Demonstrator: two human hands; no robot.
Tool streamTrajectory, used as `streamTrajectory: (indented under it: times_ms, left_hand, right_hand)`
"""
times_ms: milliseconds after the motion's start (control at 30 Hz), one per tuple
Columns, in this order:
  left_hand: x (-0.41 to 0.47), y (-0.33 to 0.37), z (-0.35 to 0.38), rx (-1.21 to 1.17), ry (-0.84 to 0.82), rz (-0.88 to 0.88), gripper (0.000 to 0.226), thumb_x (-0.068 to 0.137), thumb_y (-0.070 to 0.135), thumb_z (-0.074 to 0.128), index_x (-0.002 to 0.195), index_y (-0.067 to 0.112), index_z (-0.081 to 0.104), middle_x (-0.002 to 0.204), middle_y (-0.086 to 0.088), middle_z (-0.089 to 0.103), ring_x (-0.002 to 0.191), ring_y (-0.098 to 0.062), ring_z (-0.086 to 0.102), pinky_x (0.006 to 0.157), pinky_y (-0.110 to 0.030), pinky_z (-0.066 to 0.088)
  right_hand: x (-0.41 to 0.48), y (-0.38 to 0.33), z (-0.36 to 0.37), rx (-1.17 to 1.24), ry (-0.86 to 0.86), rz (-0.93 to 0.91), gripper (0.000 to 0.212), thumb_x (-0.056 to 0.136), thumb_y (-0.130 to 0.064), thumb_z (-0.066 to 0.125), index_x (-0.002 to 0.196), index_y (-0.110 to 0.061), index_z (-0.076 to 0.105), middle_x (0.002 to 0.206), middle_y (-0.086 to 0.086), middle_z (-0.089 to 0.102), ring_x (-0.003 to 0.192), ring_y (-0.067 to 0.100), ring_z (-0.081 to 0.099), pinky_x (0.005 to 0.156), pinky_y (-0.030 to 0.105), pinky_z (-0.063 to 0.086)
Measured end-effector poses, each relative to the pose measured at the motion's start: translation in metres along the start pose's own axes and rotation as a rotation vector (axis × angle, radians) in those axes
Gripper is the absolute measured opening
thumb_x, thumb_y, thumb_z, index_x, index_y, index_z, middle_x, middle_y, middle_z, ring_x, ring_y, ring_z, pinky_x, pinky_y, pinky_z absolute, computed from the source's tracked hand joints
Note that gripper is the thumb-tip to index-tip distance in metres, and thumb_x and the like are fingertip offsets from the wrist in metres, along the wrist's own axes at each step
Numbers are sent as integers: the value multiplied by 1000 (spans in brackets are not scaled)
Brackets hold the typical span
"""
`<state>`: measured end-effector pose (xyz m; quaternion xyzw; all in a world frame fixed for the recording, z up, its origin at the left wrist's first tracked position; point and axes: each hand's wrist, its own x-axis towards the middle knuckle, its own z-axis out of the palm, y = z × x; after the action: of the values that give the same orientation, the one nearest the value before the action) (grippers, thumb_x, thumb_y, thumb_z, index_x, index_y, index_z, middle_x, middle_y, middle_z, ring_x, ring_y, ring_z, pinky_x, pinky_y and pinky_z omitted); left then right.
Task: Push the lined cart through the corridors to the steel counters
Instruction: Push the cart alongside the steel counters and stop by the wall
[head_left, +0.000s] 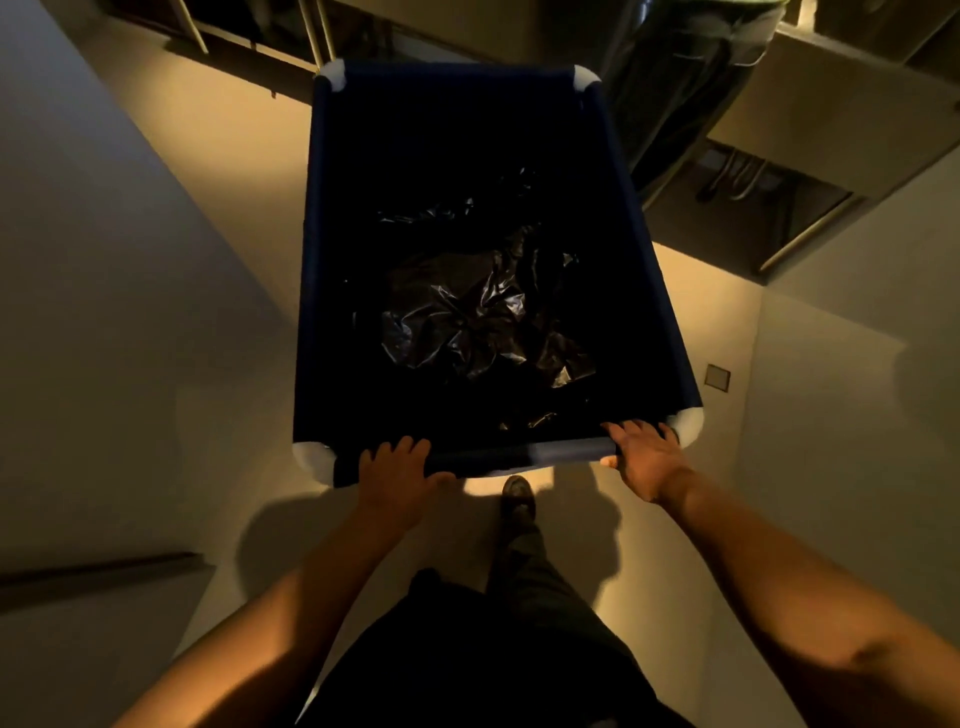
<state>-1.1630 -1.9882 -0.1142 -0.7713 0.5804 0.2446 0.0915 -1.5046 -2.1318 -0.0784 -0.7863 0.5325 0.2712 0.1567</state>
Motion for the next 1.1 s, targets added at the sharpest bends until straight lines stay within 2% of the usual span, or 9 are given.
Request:
streamTrajectory:
  times_ms: [267,467,633,1100]
  left_hand:
    - [48,16,-29,-3,13,-92,66,92,71,36,145,31,41,139,1,53,125,-29,49,103,-48,35]
    - [79,28,-46,-3,33,-164,70,91,75,30,144,29,41,141,-1,53,124,-30,50,104,-48,34]
    - [97,40,-57,-30,44,-219,71,91,76,30,144,29,40,140,-2,54,126,-30,50,105,-48,35]
    - [87,87,-41,-82,127,-356,71,92,74,24,143,28,42,138,-3,56,124,-29,52,104,-46,37]
  right_hand:
    - [81,32,-54,-19,-6,-172,60,102,-54,44,156,-32,32,157,-1,39,147,23,32,120,42,19]
    - [133,41,-92,3,35,-244,61,99,-56,51,154,-32,38,156,-1,43,146,25,35,120,44,20]
    - [169,49,-116,-55,54,-321,62,100,-57,49,153,-27,38,154,1,46,142,27,40,119,48,25]
    - [209,73,-141,-112,69,-465,59,99,-58,49,150,-28,42,150,0,50,140,27,43,119,49,26]
